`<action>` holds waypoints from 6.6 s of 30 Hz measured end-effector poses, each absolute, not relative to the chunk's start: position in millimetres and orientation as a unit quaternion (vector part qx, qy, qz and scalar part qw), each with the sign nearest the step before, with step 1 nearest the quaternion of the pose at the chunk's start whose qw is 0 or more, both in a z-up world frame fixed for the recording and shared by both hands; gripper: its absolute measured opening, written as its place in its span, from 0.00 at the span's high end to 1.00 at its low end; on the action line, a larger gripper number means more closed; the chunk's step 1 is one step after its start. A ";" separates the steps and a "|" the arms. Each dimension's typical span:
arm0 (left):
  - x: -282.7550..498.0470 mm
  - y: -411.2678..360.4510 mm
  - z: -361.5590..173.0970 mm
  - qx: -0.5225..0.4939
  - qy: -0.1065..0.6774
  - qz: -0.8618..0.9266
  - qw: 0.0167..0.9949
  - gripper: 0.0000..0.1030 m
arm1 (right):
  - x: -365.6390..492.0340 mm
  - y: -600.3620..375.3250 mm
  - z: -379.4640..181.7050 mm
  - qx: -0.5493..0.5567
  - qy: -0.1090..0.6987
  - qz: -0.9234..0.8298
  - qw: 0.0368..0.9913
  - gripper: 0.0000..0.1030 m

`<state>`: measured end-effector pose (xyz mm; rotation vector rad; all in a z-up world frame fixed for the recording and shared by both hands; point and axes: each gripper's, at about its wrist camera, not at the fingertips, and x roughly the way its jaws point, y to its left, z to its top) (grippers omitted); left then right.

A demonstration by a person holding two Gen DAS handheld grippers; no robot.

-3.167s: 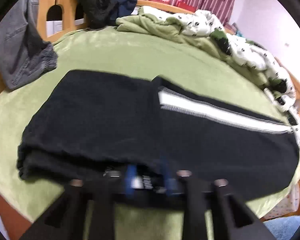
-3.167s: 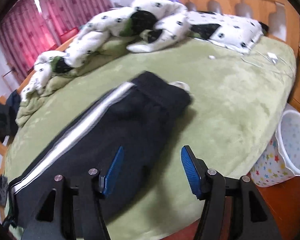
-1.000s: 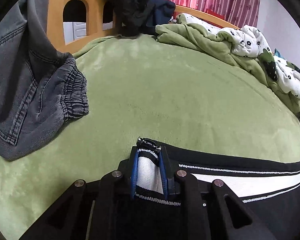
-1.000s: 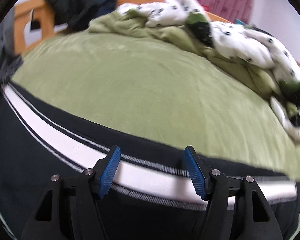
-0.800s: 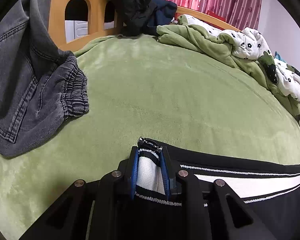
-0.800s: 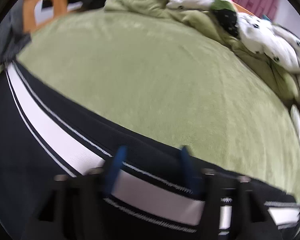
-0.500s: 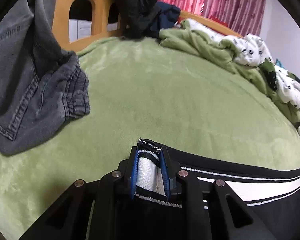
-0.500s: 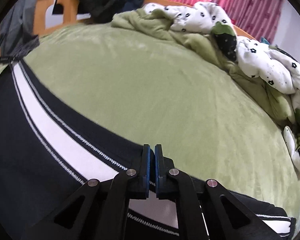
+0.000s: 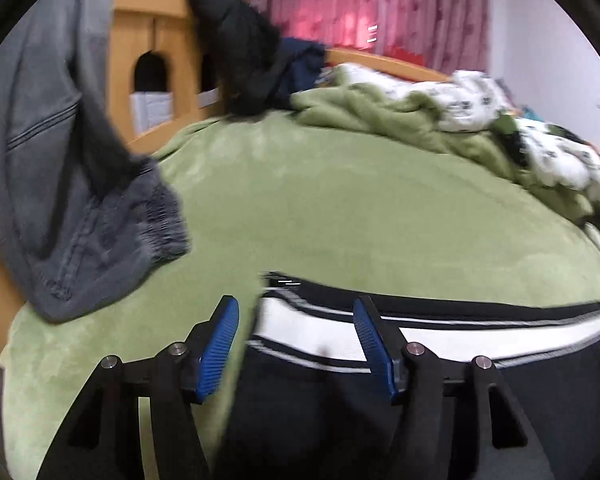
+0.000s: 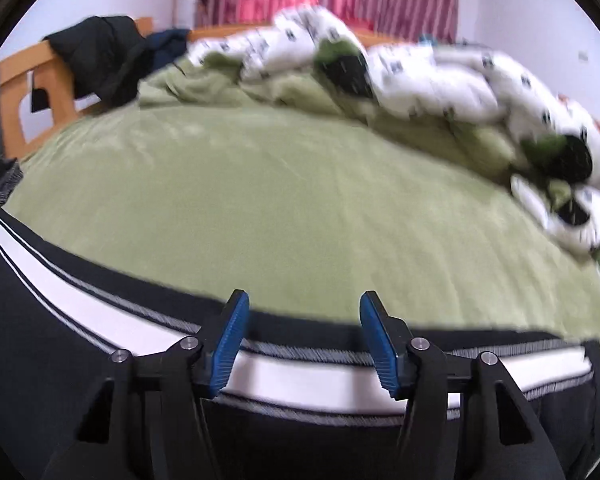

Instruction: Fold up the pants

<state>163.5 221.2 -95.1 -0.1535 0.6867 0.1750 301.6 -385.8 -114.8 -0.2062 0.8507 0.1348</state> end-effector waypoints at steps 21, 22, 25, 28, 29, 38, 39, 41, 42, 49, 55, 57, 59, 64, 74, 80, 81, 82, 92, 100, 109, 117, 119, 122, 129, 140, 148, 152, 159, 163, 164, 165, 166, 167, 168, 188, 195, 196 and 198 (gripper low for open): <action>28.8 212.8 -104.7 -0.222 0.405 -0.008 0.887 0.39 | 182.3 -320.3 -46.7 -0.030 0.427 0.050 0.902 0.51; 20.7 212.7 -111.2 -0.242 0.407 -0.017 0.881 0.39 | 175.4 -315.9 -44.4 -0.027 0.425 0.053 0.903 0.51; 2.4 208.2 -141.0 -0.326 0.414 -0.061 0.848 0.39 | 155.2 -297.5 -36.8 -0.008 0.428 0.059 0.902 0.51; -6.1 200.3 -161.4 -0.398 0.389 -0.092 0.825 0.40 | 148.1 -290.4 -33.1 0.040 0.446 0.076 0.891 0.51; -6.2 197.7 -164.6 -0.412 0.379 -0.099 0.823 0.40 | 145.9 -286.8 -31.0 0.057 0.452 0.086 0.886 0.51; 33.8 184.3 -180.0 -0.515 0.332 -0.097 0.784 0.42 | 122.0 -258.6 -10.3 0.074 0.436 0.115 0.889 0.50; 36.4 185.1 -180.0 -0.522 0.321 -0.090 0.785 0.43 | 121.1 -257.8 -11.3 0.075 0.436 0.115 0.889 0.50; 40.3 189.5 -175.2 -0.512 0.317 -0.068 0.795 0.65 | 120.5 -256.9 -16.3 0.079 0.442 0.111 0.887 0.50; 38.4 192.8 -173.2 -0.507 0.317 -0.059 0.799 0.87 | 120.0 -258.1 -18.7 0.080 0.447 0.111 0.884 0.50; 5.5 209.6 -140.4 -0.398 0.316 -0.026 0.861 0.89 | 114.3 -270.4 -23.6 0.045 0.446 0.091 0.890 0.50; -10.0 230.4 -162.2 -0.439 0.336 -0.016 0.833 0.88 | 117.7 -276.7 -34.7 0.030 0.464 0.083 0.881 0.50; -16.5 233.7 -154.3 -0.421 0.327 0.002 0.846 0.88 | 117.0 -279.6 -35.9 0.032 0.467 0.086 0.880 0.50; -17.5 236.0 -148.1 -0.407 0.322 0.015 0.854 0.88 | 116.7 -282.3 -38.0 0.034 0.471 0.089 0.877 0.50; -21.2 260.9 -143.3 -0.411 0.316 0.078 0.852 0.69 | 115.9 -292.0 -41.5 0.045 0.476 0.094 0.873 0.50; 2.4 262.3 -155.1 -0.415 0.324 0.076 0.847 0.42 | 124.6 -300.5 -46.5 0.086 0.485 0.092 0.865 0.50; 15.3 279.9 -149.4 -0.425 0.309 0.086 0.846 0.83 | 125.5 -291.9 -47.3 0.064 0.487 0.097 0.866 0.50; 14.7 282.4 -147.5 -0.430 0.307 0.080 0.845 0.83 | 125.5 -291.4 -47.0 0.064 0.487 0.098 0.866 0.50; 14.3 283.6 -144.0 -0.427 0.308 0.079 0.846 0.83 | 124.9 -291.1 -46.4 0.065 0.485 0.100 0.866 0.50; 46.7 228.8 -49.9 -0.223 0.350 0.101 0.904 0.84 | 117.9 -295.2 -39.9 0.052 0.463 0.115 0.877 0.51; 81.6 78.5 43.7 -0.055 0.319 0.035 0.946 0.84 | 115.8 -336.0 -42.0 0.089 0.452 0.111 0.880 0.51; 99.9 -123.8 -34.5 -0.098 0.389 -0.141 0.905 0.84 | 99.1 -432.6 -60.1 0.187 0.444 0.055 0.875 0.51; 72.7 -180.5 -100.2 -0.082 0.442 -0.178 0.875 0.66 | 88.3 -466.0 -69.4 0.213 0.432 0.050 0.875 0.51; 65.4 -167.2 -90.7 -0.094 0.455 -0.201 0.863 0.51 | 88.7 -458.6 -68.1 0.192 0.431 0.064 0.880 0.51; 44.5 -131.8 -71.6 -0.108 0.432 -0.184 0.877 0.41 | 91.1 -441.4 -70.8 0.146 0.435 0.074 0.886 0.51; 27.7 -39.6 -53.1 -0.100 0.401 -0.065 0.908 0.37 | 107.3 -369.8 -68.7 0.097 0.441 0.168 0.876 0.51; 64.0 8.3 -64.2 -0.091 0.422 -0.052 0.901 0.37 | 142.8 -284.5 -123.2 0.050 0.515 0.169 0.839 0.78; 69.4 24.9 -54.4 -0.092 0.384 -0.079 0.916 0.37 | 110.9 -312.3 -124.6 0.144 0.497 0.167 0.839 0.84; 72.6 44.8 -72.4 -0.165 0.423 -0.104 0.885 0.37 | 106.5 -292.6 -115.2 0.069 0.484 0.150 0.859 0.74; 79.0 69.5 -93.1 -0.223 0.437 -0.052 0.870 0.37 | 151.5 -287.6 -86.1 0.075 0.470 0.117 0.871 0.48; 81.5 74.7 -115.9 -0.252 0.466 -0.045 0.847 0.37 | 180.5 -278.3 -111.4 0.081 0.496 0.103 0.858 0.48; 81.9 75.5 -119.9 -0.253 0.472 -0.044 0.843 0.37 | 185.7 -275.1 -123.7 0.095 0.508 0.099 0.851 0.48; 82.0 76.9 -123.8 -0.257 0.475 -0.043 0.840 0.37 | 186.1 -274.9 -131.7 0.106 0.515 0.102 0.845 0.48; 81.9 79.1 -126.8 -0.264 0.477 -0.043 0.837 0.37 | 185.1 -275.4 -139.8 0.114 0.519 0.107 0.840 0.48; 81.8 81.6 -128.9 -0.273 0.477 -0.045 0.835 0.37 | 183.4 -269.7 -142.8 0.108 0.510 0.107 0.847 0.45; 81.3 83.5 -130.1 -0.280 0.476 -0.048 0.833 0.37 | 182.1 -265.4 -142.8 0.098 0.504 0.110 0.851 0.43; 74.2 84.7 -113.7 -0.256 0.457 -0.052 0.850 0.38 | 176.5 -263.9 -142.4 0.079 0.483 0.090 0.868 0.78; 74.3 92.7 -110.7 -0.272 0.453 -0.058 0.847 0.37 | 172.6 -266.9 -137.3 0.091 0.474 0.085 0.871 0.84; 73.9 92.7 -111.3 -0.272 0.453 -0.058 0.847 0.37 | 172.4 -267.8 -135.7 0.094 0.474 0.085 0.872 0.84; 73.7 92.8 -110.9 -0.274 0.452 -0.058 0.847 0.37 | 171.5 -270.1 -131.5 0.102 0.467 0.087 0.874 0.86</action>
